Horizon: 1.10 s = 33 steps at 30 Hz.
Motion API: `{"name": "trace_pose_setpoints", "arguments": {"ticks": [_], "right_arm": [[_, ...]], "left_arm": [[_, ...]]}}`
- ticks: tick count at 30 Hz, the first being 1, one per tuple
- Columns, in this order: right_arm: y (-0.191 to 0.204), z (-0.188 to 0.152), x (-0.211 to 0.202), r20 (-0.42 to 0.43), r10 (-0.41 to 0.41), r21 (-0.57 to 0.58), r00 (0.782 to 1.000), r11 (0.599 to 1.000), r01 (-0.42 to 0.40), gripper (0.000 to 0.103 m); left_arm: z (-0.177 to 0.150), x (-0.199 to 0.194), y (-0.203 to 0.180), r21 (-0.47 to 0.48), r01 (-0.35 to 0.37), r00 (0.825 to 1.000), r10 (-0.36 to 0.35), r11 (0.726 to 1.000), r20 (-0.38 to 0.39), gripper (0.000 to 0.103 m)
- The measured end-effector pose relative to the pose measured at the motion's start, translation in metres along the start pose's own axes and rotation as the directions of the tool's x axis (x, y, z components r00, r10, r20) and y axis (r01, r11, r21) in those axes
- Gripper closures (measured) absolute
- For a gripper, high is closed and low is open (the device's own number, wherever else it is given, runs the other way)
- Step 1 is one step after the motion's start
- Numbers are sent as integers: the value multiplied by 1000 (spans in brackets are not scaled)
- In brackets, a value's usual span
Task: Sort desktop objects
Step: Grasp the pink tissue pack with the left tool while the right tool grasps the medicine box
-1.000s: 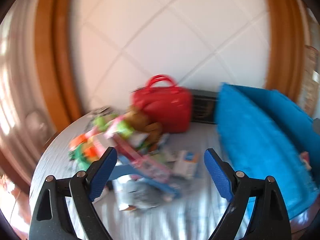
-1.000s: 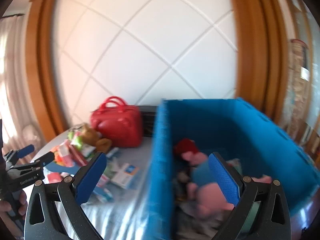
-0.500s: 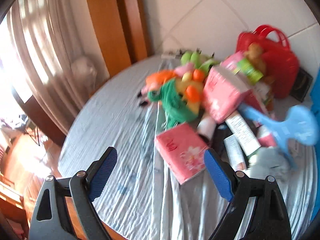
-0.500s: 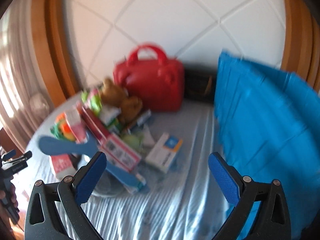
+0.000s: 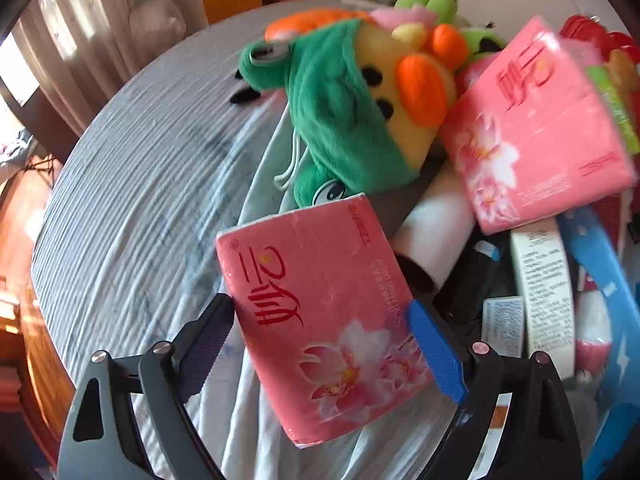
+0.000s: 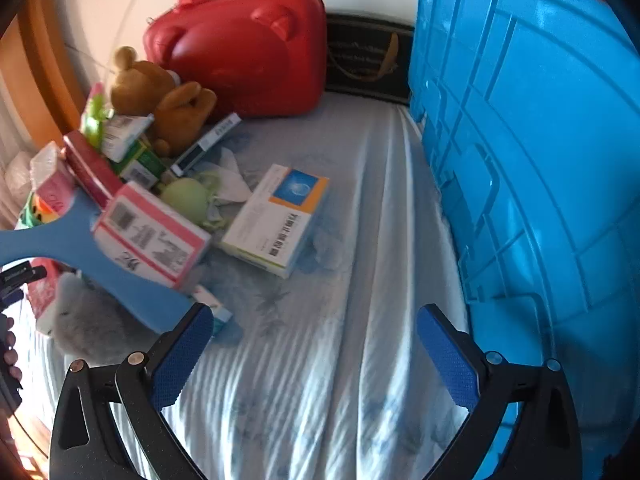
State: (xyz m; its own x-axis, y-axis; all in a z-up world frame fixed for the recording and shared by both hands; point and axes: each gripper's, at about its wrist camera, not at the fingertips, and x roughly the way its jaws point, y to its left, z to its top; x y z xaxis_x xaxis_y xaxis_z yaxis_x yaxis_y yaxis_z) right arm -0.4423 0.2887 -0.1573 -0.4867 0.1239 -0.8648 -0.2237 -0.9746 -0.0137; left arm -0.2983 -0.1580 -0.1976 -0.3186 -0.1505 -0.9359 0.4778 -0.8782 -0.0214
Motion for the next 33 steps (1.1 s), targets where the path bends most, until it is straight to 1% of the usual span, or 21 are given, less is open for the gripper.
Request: {"name": "trace_pose_setpoints", "arguments": {"ticks": [1, 4, 6, 7, 12, 15, 17, 20, 24, 25, 26, 28, 30, 33], "right_arm": [[-2, 2, 4, -6, -1, 1, 1000, 1000, 1, 0], [-6, 13, 18, -29, 6, -2, 1000, 1000, -6, 0], [-7, 23, 32, -50, 17, 3, 999, 1000, -17, 0], [-7, 28, 39, -60, 22, 9, 998, 1000, -22, 0], [0, 59, 86, -123, 56, 44, 991, 998, -51, 0], [6, 78, 113, -163, 86, 80, 983, 994, -74, 0], [10, 88, 132, -191, 109, 106, 975, 990, -90, 0], [17, 97, 156, -234, 103, 125, 967, 989, -75, 0], [27, 97, 180, -273, 78, 122, 959, 991, -46, 1], [30, 96, 183, -277, 66, 111, 959, 993, -37, 12], [32, 94, 185, -279, 58, 103, 958, 994, -30, 17], [34, 93, 182, -273, 47, 91, 961, 996, -23, 17], [36, 90, 175, -260, 38, 74, 965, 997, -19, 17], [35, 87, 149, -210, 29, 61, 977, 998, -16, 18]], "left_arm": [[0, 1, -2, -6, -9, 1000, 9, 1000, 9, 9], [1, 9, -11, 16, -54, 999, 54, 998, -8, 4], [0, 16, -19, 73, -99, 994, 102, 992, -28, 4], [0, 15, -21, 92, -107, 994, 109, 990, -19, 4], [-6, 3, -12, 134, -72, 997, 74, 988, -10, 8], [4, -11, -10, 150, -70, 997, 63, 986, 46, 8], [8, -19, -8, 154, -58, 997, 49, 986, 65, 9], [6, -24, -3, 161, -43, 997, 32, 986, 73, 9], [5, -25, 0, 182, -37, 997, 24, 983, 72, 9], [9, -25, -2, 186, -35, 997, 22, 982, 72, 9], [9, -26, -1, 189, -30, 997, 16, 982, 72, 9], [11, -28, -4, 190, -20, 997, 5, 982, 79, 10], [6, -39, -6, 190, -16, 995, -3, 982, 97, 10], [5, -57, -10, 200, -10, 990, -18, 980, 137, 10]]}}
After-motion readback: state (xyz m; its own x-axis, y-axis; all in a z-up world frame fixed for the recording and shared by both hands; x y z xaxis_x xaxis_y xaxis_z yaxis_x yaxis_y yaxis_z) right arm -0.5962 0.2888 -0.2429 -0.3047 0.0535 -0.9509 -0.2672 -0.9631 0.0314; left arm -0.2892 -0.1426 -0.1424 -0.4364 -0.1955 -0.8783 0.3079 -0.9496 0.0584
